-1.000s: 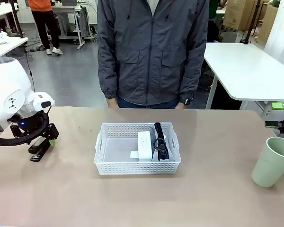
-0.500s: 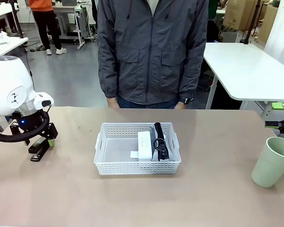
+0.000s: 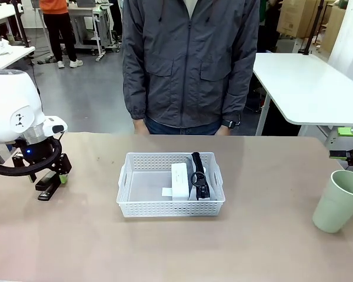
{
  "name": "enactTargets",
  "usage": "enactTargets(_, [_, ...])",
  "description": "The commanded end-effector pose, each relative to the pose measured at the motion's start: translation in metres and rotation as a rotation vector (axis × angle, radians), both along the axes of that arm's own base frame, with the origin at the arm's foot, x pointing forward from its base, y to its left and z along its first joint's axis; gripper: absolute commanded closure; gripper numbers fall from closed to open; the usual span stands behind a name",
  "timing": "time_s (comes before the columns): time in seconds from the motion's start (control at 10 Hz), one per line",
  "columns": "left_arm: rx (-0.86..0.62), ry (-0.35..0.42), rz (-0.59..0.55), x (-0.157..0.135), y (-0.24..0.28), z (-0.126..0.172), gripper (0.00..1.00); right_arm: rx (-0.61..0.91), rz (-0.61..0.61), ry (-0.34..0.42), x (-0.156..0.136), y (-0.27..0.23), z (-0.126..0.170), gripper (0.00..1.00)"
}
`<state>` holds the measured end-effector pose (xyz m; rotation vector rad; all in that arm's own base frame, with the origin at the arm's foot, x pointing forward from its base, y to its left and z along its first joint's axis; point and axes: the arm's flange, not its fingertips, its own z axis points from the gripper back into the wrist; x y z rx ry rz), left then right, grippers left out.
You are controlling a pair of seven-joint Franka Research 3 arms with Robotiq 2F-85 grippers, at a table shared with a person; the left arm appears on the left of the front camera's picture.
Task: Efficiently arrange items inside the basket to fit them all.
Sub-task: Pick up the Stapler and place it inside the Organizing basket.
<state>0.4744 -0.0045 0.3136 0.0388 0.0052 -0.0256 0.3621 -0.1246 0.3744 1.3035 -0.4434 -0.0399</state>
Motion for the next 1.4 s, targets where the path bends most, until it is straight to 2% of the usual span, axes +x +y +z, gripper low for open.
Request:
enactTargets(0.0, [-0.006, 0.008, 0.005, 0.005, 0.0, 0.001, 0.59, -0.003, -0.012, 0.01, 0.0, 0.002, 0.003, 0.0])
enactTargets(0.1, [-0.009, 0.012, 0.001, 0.006, 0.0, 0.002, 0.59, -0.003, -0.012, 0.01, 0.0, 0.002, 0.003, 0.0])
enactTargets(0.2, [-0.009, 0.012, 0.001, 0.006, 0.0, 0.001, 1.0, -0.003, -0.012, 0.01, 0.0, 0.002, 0.003, 0.0])
enactTargets(0.3, [-0.005, 0.015, 0.0, 0.007, 0.0, 0.0, 0.61, -0.003, -0.012, 0.01, 0.0, 0.002, 0.003, 0.0])
enactTargets(0.4, [-0.018, 0.036, -0.001, 0.008, -0.001, -0.001, 1.0, -0.003, -0.012, 0.01, 0.0, 0.002, 0.003, 0.0])
enactTargets(0.6, [-0.024, 0.065, -0.009, 0.01, -0.002, -0.004, 1.0, -0.003, -0.012, 0.01, 0.0, 0.002, 0.003, 0.0])
enactTargets(1.1, [-0.059, 0.07, -0.03, 0.004, 0.002, 0.0, 1.0, -0.003, -0.012, 0.01, 0.0, 0.002, 0.003, 0.0])
enactTargets(1.3, [-0.141, 0.019, -0.045, -0.021, 0.009, 0.032, 1.0, -0.003, -0.012, 0.01, 0.0, 0.002, 0.003, 0.0])
